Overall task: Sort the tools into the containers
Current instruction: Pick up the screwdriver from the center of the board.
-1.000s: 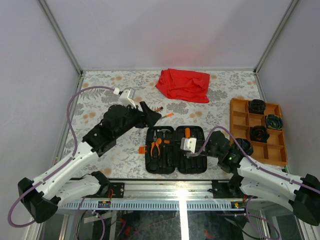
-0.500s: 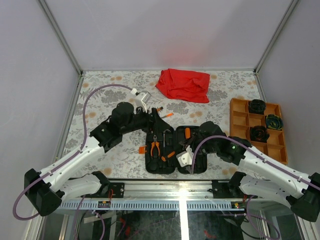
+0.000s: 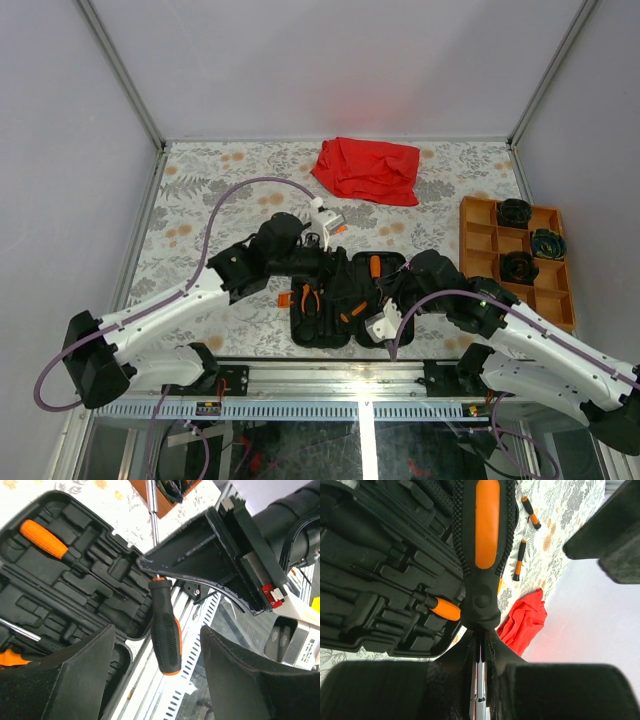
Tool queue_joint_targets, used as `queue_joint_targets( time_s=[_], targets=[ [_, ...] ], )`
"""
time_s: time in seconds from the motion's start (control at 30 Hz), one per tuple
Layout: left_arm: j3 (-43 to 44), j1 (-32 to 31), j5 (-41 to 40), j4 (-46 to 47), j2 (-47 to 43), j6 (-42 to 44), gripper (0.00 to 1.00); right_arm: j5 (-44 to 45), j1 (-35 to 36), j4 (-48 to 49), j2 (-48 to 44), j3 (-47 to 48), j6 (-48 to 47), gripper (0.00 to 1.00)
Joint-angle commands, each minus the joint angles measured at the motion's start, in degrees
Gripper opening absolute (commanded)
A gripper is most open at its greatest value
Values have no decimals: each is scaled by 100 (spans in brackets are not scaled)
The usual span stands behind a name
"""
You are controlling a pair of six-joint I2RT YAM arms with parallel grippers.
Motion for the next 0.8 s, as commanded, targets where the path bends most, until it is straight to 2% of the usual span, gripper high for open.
queue_joint_targets(
  time_s=[0.0,0.27,0.4,0.57,0.63,0.77],
  targets=[
    [166,-300,-5,-142,267,175,67,268,-3,226,-125,-18,-257,1],
    [254,-633,-297,-195,705,187,61,263,-5,450,-232,-137,-245,2],
    [258,-685,-232,-195,829,217,54,284,-3,471,-244,-146,-224,2],
    [284,-714,-149,-206,893,261,51,339,-5,596,-199,-158,-190,3],
    [313,-729,-138,-253,901,297,46,341,-6,669,-190,-184,-169,4],
    [348,-725,-141,-294,913,298,26,333,-6,708,-181,-191,-144,5]
  ],
)
